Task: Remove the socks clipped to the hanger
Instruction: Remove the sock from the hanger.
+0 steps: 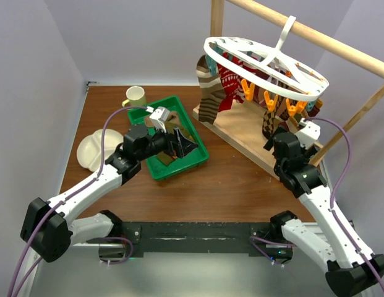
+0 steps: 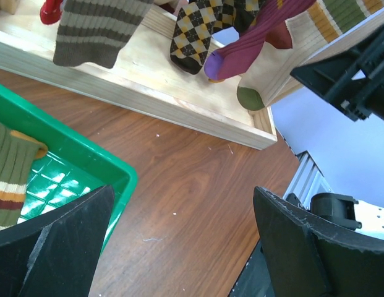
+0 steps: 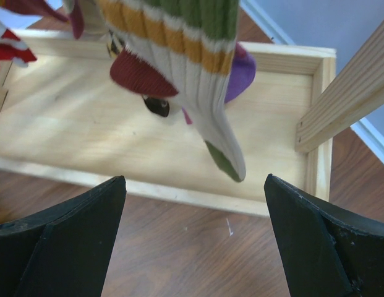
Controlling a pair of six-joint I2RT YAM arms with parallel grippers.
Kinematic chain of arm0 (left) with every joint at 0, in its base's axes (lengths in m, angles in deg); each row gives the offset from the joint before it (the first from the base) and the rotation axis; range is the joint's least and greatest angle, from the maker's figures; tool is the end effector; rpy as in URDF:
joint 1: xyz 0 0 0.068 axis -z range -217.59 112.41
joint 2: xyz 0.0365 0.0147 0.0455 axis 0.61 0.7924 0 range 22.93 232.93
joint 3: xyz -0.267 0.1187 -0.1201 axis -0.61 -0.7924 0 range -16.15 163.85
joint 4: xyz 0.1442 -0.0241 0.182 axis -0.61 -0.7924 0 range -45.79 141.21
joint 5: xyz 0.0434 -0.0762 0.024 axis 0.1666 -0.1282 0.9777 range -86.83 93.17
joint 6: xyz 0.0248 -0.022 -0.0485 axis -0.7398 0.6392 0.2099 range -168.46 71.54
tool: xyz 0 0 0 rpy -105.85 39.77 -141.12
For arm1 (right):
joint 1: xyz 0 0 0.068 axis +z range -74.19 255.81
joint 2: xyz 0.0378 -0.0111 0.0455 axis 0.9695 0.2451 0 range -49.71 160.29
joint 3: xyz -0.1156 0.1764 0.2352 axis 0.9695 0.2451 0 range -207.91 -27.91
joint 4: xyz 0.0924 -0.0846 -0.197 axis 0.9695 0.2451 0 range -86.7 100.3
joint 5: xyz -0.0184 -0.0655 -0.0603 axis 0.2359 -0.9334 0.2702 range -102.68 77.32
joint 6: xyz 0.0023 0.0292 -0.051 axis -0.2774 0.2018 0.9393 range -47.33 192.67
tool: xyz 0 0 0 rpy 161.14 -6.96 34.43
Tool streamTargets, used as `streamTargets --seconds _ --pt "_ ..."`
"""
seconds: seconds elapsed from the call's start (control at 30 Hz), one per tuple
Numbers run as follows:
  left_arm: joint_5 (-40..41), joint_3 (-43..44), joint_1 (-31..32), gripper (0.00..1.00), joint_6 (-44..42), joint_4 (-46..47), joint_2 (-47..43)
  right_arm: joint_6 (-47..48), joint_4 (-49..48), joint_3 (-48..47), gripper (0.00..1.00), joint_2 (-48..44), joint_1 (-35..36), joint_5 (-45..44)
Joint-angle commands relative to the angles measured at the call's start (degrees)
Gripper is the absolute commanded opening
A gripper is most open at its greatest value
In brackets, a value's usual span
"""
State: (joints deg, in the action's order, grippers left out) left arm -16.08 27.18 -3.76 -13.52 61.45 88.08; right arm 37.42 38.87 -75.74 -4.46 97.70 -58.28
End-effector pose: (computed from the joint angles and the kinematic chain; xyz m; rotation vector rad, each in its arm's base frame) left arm 0.1784 -0.1363 0.3462 0.2440 1.8989 -1.1390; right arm 0.1060 0.0098 0.3455 0.6581 1.8543 -0.2102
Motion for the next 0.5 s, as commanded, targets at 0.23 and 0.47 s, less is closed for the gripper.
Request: streamTargets --seconds 0.23,0.47 --pt "-2.81 -0.26 0.19 1.0 -0.4 2.5 -1.86 7.11 -14.29 4.59 0.99 2.12 -8.26 4.37" --pt "-3.52 -0.7 0.19 1.0 -0.4 3.56 -1.78 7.12 -27.73 11.86 0.98 1.33 -9.59 5.8"
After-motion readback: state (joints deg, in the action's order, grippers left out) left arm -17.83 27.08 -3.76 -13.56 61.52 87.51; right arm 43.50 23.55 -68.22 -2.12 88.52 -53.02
